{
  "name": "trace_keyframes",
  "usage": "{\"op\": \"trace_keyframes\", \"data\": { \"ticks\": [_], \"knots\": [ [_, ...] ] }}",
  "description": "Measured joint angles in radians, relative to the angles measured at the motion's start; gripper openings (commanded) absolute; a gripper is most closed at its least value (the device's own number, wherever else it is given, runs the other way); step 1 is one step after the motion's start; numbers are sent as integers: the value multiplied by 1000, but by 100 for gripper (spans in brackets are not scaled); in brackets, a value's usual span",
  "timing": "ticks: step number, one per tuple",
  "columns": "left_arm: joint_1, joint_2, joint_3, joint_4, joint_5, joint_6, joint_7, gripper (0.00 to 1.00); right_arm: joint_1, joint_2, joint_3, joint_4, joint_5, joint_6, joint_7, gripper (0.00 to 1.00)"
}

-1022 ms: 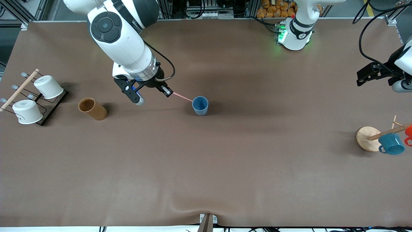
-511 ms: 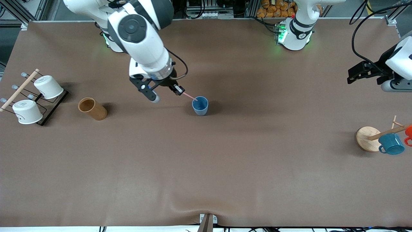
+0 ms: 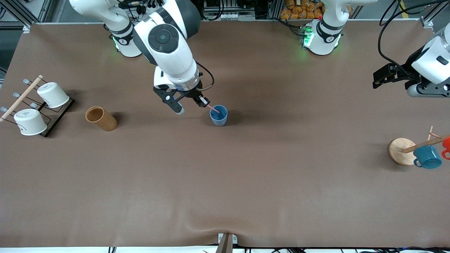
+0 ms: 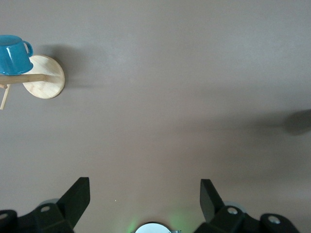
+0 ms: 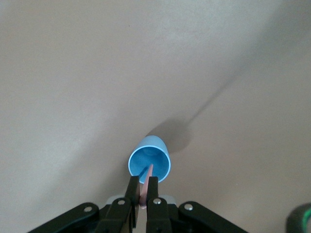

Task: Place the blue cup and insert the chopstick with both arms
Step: 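Lower the chopstick into the blue cup with the right gripper, then open the right gripper and release the chopstick in the cup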

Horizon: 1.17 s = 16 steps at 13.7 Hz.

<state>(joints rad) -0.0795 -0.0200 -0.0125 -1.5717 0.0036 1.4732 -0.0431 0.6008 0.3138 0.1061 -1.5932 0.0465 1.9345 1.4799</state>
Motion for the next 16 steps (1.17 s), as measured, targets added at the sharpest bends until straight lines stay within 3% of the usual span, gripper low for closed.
{"op": "trace_keyframes", "data": {
  "ticks": [3, 4, 5, 6, 7, 16],
  "knots": [
    [2, -9, 0, 0, 0, -4, 0, 100, 25, 33, 0, -1, -29, 28, 36, 8],
    [2, -9, 0, 0, 0, -4, 0, 100, 30, 44, 0, -1, -31, 41, 43, 19],
    [2, -9, 1, 0, 0, -4, 0, 100, 35, 56, 0, -1, -33, 55, 52, 37],
    [3, -9, 1, 0, 0, -4, 0, 100, 39, 65, 0, -1, -36, 62, 63, 62],
    [3, -9, 1, 0, 0, -4, 0, 100, 42, 71, 0, -1, -38, 64, 67, 98],
    [3, -9, 1, 0, 0, 0, 0, 100, 42, 71, -18, 8, -42, 54, 76, 100]
  ]
}}
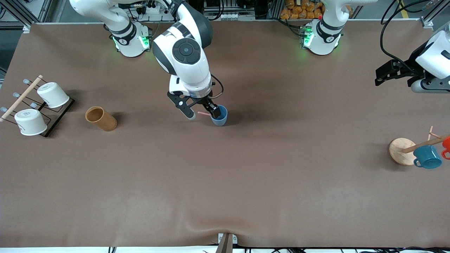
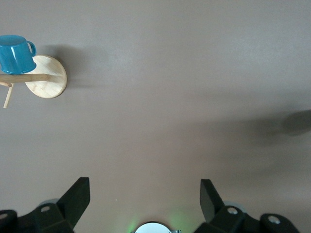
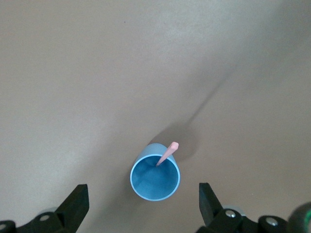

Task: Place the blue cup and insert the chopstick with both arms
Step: 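Open the right gripper and release the chopstick in the cup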

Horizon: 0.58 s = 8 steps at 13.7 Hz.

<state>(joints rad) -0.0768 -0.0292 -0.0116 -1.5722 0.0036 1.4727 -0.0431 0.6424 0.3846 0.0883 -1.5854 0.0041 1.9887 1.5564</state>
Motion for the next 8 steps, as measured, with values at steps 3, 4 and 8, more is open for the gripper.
{"op": "trace_keyframes", "data": {
  "ticks": [3, 4, 8],
  "knots": [
    [0, 0, -1, 0, 0, 2, 0, 100, -24, -18, -12, 28, -2, -25, -7, 100],
    [0, 0, -1, 0, 0, 4, 0, 100, -44, -24, -13, 49, -2, -51, -30, 100],
    [0, 0, -2, 0, 0, 10, 0, 100, -117, -40, -14, 120, -2, -157, -131, 100]
  ]
}}
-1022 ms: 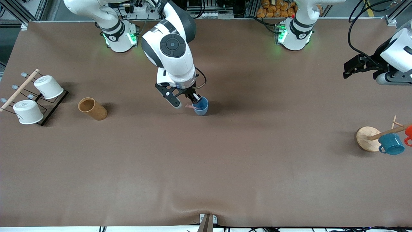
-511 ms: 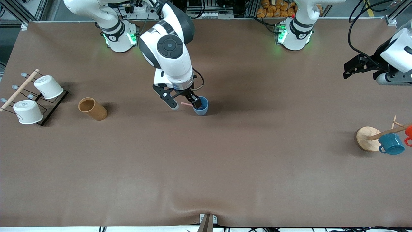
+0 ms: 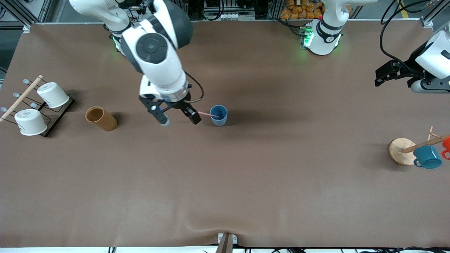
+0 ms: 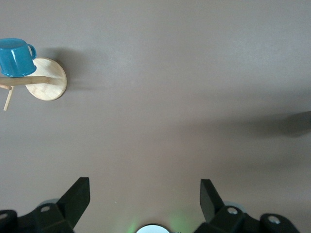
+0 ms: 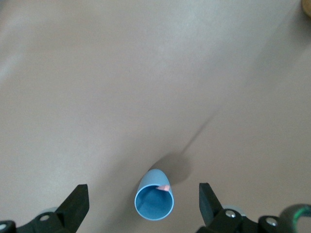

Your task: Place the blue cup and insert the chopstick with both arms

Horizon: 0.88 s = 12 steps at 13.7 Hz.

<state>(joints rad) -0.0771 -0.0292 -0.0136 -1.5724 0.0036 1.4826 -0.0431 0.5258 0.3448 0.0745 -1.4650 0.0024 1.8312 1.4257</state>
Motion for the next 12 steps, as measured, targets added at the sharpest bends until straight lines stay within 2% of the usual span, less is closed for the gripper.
{"op": "trace_keyframes", "data": {
  "ticks": [7, 10, 12],
  "knots": [
    [0, 0, -3, 0, 0, 4, 0, 100, -92, -3, -1, 59, 31, -82, -182, 100],
    [0, 0, -4, 0, 0, 4, 0, 100, -154, -19, 0, 69, 53, -107, -291, 100],
    [-1, 0, -5, 0, 0, 4, 0, 100, -228, -30, 27, 69, 61, -129, -381, 100]
  ]
}}
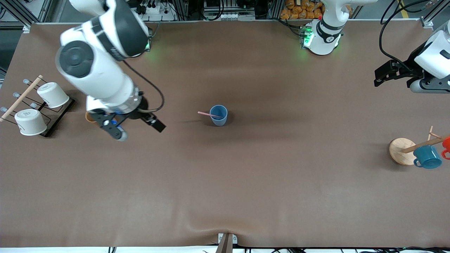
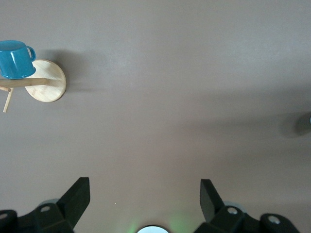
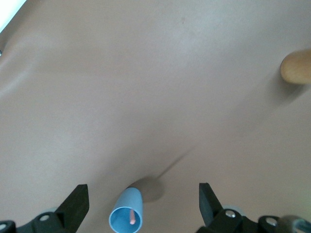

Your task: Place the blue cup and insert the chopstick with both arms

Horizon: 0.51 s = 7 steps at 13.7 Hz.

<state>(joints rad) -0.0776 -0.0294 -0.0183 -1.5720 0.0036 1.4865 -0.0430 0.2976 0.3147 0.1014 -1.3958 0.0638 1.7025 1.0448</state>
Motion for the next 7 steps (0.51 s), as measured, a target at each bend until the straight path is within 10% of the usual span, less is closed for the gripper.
{"op": "trace_keyframes", "data": {
  "ticks": [7],
  "knots": [
    [-1, 0, -2, 0, 0, 0, 0, 100, -287, -22, 126, 36, 8, -122, -356, 100]
  ]
}}
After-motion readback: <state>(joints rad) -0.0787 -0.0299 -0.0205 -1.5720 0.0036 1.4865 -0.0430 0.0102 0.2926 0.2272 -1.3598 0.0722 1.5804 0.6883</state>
